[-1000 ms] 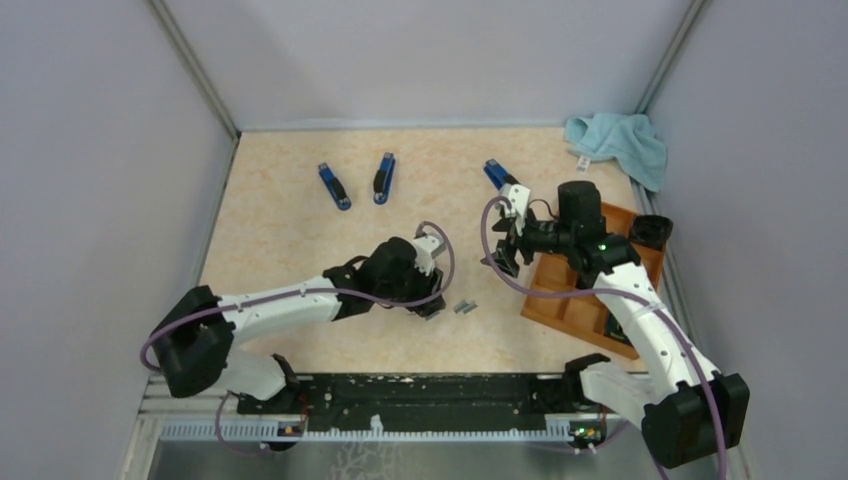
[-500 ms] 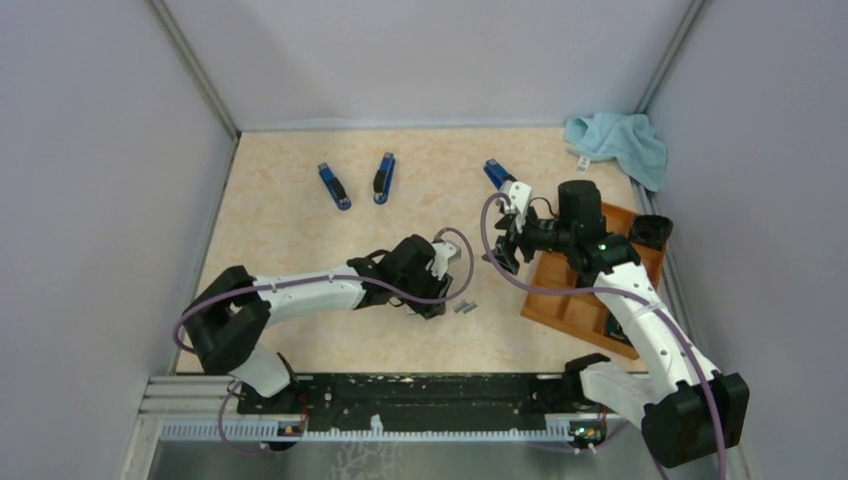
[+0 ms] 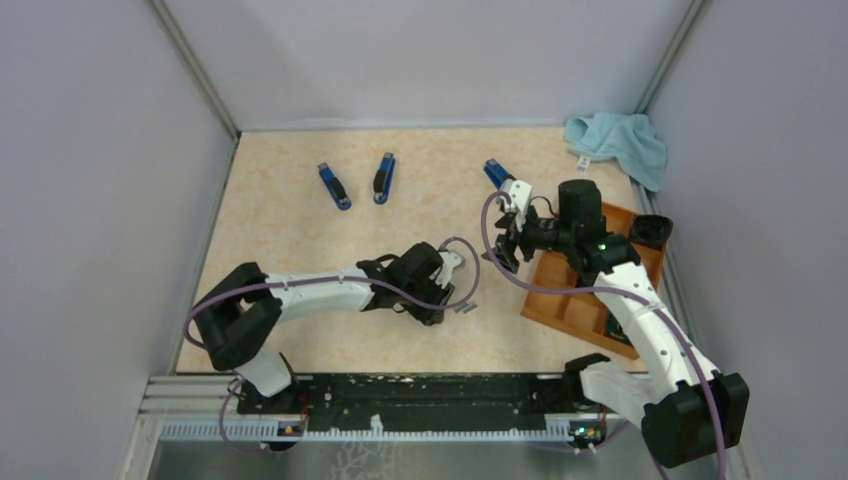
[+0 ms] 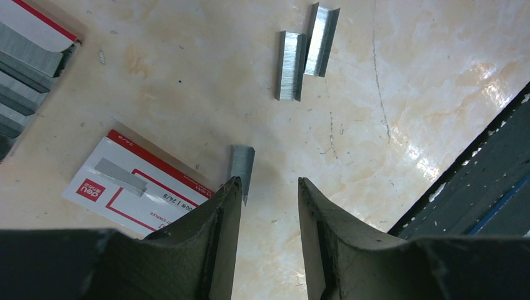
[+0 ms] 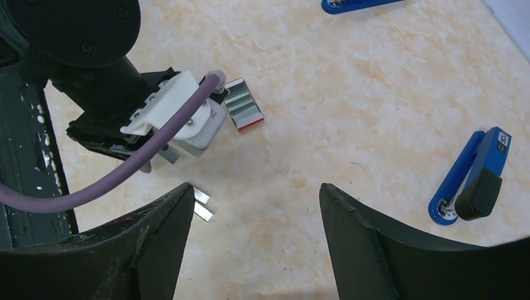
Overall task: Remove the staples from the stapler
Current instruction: Pick up the staple from the center of the board.
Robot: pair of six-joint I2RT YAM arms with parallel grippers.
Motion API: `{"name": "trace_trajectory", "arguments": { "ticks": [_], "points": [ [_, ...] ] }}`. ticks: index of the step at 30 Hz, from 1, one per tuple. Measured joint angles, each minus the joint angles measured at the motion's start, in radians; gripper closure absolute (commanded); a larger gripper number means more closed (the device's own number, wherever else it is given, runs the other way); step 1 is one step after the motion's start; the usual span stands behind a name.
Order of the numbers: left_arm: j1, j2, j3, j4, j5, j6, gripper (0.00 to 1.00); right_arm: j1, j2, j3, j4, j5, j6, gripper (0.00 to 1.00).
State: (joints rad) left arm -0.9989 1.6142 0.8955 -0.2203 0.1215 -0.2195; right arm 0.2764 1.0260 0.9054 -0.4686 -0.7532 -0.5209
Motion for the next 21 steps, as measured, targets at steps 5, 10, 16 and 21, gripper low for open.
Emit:
{"name": "trace_trajectory", "arguments": {
  "ticks": [5, 10, 16, 21],
  "points": [
    [-0.014, 0.024, 0.007, -0.022, -0.026, 0.000, 0.56, 0.000, 0.000, 0.000, 0.009, -0.001, 0.002, 0.26],
    [-0.016, 0.030, 0.012, -0.043, -0.046, 0.000, 0.56, 0.000, 0.000, 0.000, 0.012, -0.002, 0.002, 0.26],
    [-0.024, 0.023, 0.015, -0.050, -0.047, -0.001, 0.59, 0.000, 0.000, 0.000, 0.011, -0.005, 0.002, 0.26],
    [-0.028, -0.037, 0.008, -0.028, -0.035, -0.004, 0.60, 0.000, 0.000, 0.000, 0.012, -0.008, 0.002, 0.26]
  ]
}}
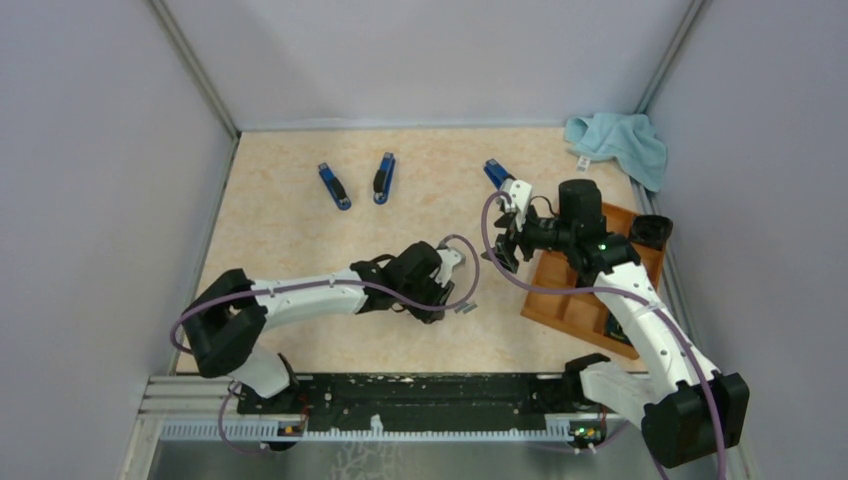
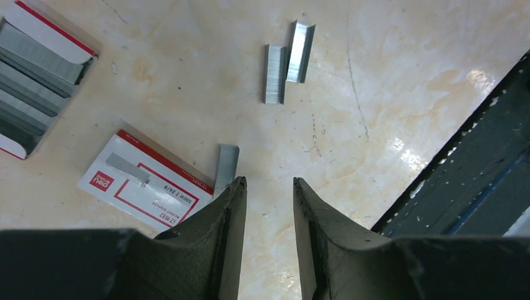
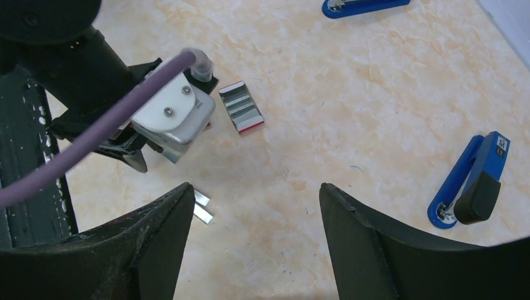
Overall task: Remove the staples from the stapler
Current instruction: Pick up the staple from the center of the board.
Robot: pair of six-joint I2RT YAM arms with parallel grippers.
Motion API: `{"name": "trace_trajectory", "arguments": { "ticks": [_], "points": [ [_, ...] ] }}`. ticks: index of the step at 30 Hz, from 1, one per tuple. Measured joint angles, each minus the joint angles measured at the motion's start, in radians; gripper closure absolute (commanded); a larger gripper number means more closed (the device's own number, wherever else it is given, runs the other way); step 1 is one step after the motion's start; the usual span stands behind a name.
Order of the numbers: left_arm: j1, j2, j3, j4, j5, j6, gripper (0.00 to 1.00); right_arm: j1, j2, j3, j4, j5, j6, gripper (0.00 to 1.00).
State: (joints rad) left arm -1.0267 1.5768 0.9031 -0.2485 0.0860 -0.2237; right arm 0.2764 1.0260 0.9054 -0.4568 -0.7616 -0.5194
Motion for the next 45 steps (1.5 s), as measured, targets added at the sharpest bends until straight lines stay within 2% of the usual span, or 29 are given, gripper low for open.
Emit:
{"name": "trace_trajectory", "arguments": {
  "ticks": [6, 14, 20, 33, 45],
  "points": [
    [0.000, -0.037, -0.004, 0.031, -0.027, 0.014, 0.55, 0.000, 0.000, 0.000, 0.000, -0.004, 0.000, 0.26],
    [0.000, 0.070, 0.020, 0.004, -0.085, 0.027, 0.53, 0.000, 0.000, 0.000, 0.000, -0.008, 0.000, 0.26],
    [0.000, 0.086, 0.022, -0.013, -0.105, 0.035, 0.53, 0.000, 0.000, 0.000, 0.000, -0.011, 0.000, 0.26],
    [0.000, 0.085, 0.018, -0.032, -0.105, 0.033, 0.63, 0.000, 0.004, 0.000, -0.001, -0.022, 0.000, 0.26],
    [0.000, 0.069, -0.002, -0.029, -0.103, 0.007, 0.65, 0.000, 0.005, 0.000, 0.000, -0.030, 0.000, 0.26]
  ]
}}
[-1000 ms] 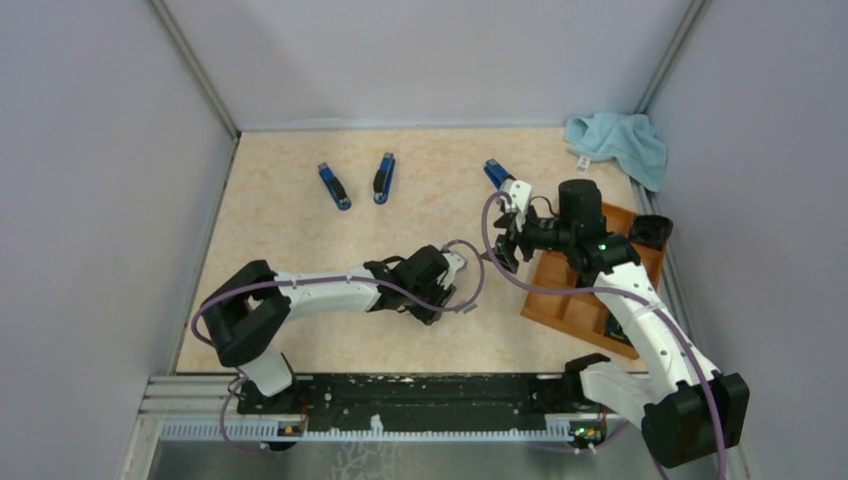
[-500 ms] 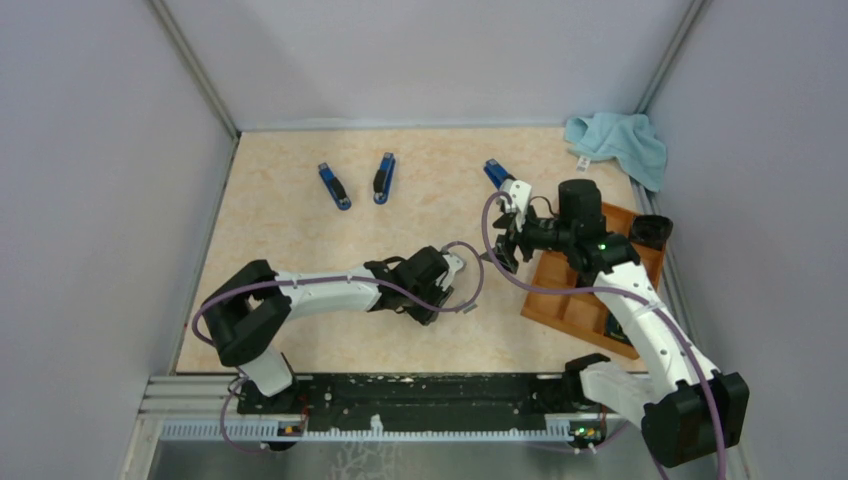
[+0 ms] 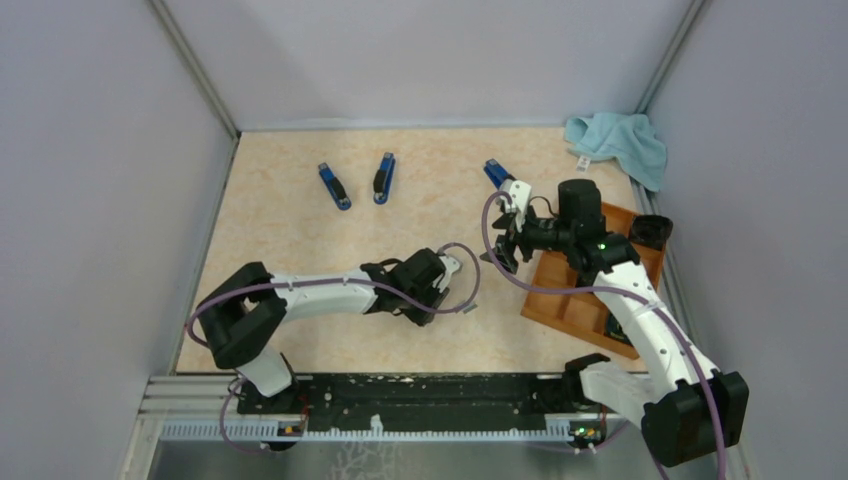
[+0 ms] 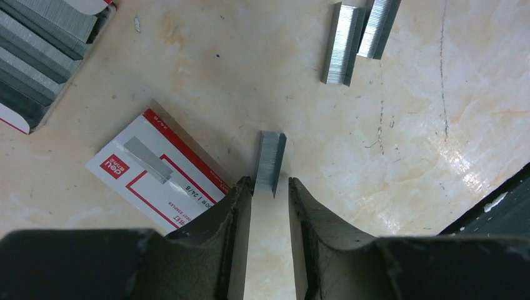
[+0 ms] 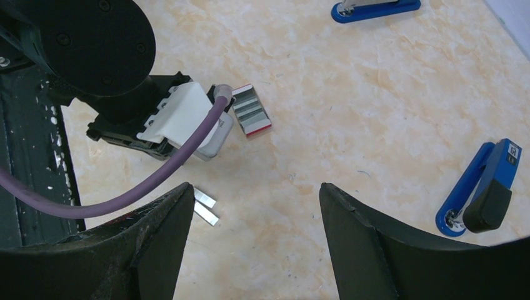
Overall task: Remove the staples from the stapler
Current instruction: Pick up the staple from the center of the board.
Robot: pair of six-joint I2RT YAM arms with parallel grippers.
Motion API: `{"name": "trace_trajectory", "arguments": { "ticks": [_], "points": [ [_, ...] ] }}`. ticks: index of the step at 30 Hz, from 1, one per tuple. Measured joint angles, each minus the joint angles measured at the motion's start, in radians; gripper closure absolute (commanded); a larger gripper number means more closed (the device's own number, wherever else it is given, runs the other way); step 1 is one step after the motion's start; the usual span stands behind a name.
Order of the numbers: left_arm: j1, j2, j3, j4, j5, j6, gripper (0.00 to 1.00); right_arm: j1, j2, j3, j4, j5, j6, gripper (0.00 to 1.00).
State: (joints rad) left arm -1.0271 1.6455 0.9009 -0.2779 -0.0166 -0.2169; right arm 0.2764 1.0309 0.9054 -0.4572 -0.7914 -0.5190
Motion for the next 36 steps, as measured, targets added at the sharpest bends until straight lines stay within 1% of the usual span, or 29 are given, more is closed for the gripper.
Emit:
{"name": "trace_trajectory", "arguments": {
  "ticks": [12, 20, 27, 31, 36],
  "points": [
    [0.000, -0.019, -0.019, -0.005, -0.002, -0.023, 0.66, 0.000, 0.000, 0.000, 0.000, -0.005, 0.002, 0.26],
    [-0.005, -0.019, -0.019, -0.003, -0.003, -0.030, 0.70, 0.000, 0.000, 0.000, 0.000, -0.011, 0.007, 0.26],
    [-0.005, -0.019, -0.027, 0.013, -0.003, -0.041, 0.77, 0.000, 0.000, 0.000, 0.000, -0.011, 0.007, 0.26],
    [-0.005, -0.040, -0.057, 0.048, 0.000, -0.054, 0.79, 0.000, 0.000, 0.000, 0.000, -0.011, 0.010, 0.26],
    [-0.005, -0.116, -0.137, 0.110, 0.025, -0.076, 0.79, 0.000, 0.000, 0.000, 0.002, -0.011, 0.027, 0.26]
  ]
}}
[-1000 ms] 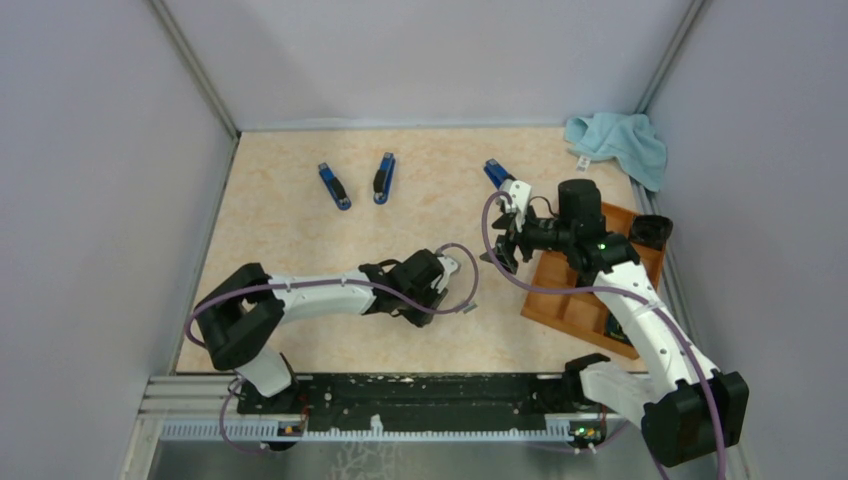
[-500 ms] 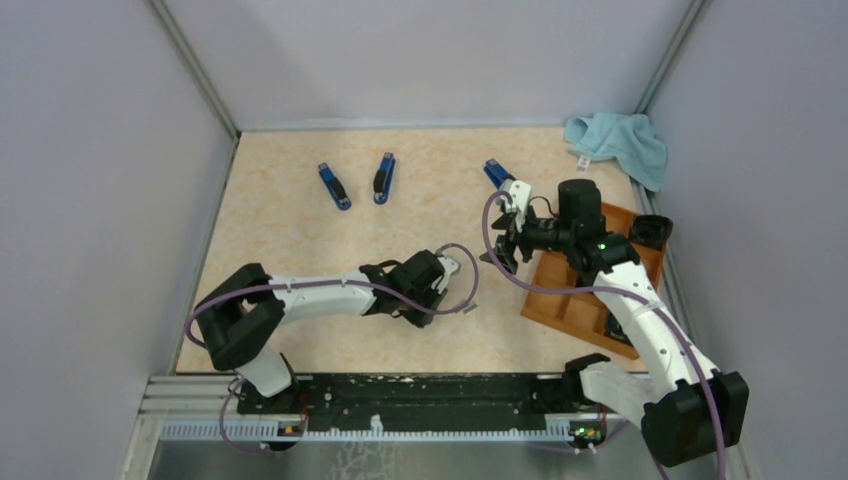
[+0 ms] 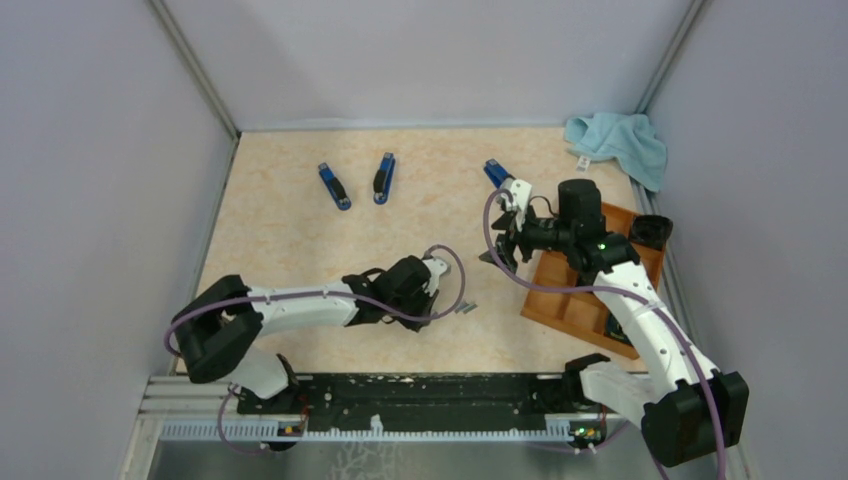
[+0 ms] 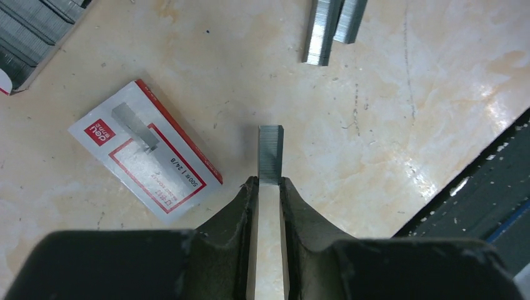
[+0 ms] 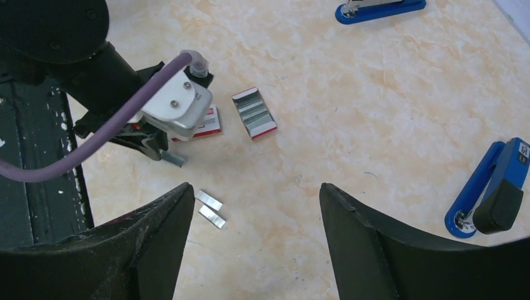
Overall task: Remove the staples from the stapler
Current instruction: Pick up the staple from the center of the board.
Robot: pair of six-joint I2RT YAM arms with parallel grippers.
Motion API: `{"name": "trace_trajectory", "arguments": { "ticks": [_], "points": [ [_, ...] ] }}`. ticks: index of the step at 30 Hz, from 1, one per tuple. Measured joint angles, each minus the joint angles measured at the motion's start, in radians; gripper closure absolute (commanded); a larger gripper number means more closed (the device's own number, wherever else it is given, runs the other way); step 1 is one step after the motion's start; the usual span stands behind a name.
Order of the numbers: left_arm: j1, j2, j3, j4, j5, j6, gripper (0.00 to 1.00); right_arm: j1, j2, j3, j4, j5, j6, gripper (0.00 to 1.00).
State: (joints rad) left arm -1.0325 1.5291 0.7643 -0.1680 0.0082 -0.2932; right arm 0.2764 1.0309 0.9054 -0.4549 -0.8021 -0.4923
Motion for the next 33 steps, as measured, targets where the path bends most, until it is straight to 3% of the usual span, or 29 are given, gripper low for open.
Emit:
{"name": "trace_trajectory", "arguments": {
  "ticks": [6, 13, 23, 33],
  "points": [
    [0.006, -0.115, -0.094, 0.124, 0.054, -0.039, 0.79, 0.000, 0.013, -0.002, 0.030, -0.024, 0.043, 0.26],
    [0.062, -0.291, -0.248, 0.396, 0.177, -0.146, 0.79, 0.000, 0.056, -0.056, 0.153, -0.200, 0.191, 0.29],
    [0.104, -0.498, -0.396, 0.763, 0.217, -0.298, 0.76, 0.019, 0.080, -0.226, 0.680, -0.462, 0.728, 0.30],
    [0.111, -0.467, -0.406, 1.009, 0.271, -0.397, 0.77, 0.115, 0.098, -0.227, 0.882, -0.501, 0.925, 0.33]
  ]
}}
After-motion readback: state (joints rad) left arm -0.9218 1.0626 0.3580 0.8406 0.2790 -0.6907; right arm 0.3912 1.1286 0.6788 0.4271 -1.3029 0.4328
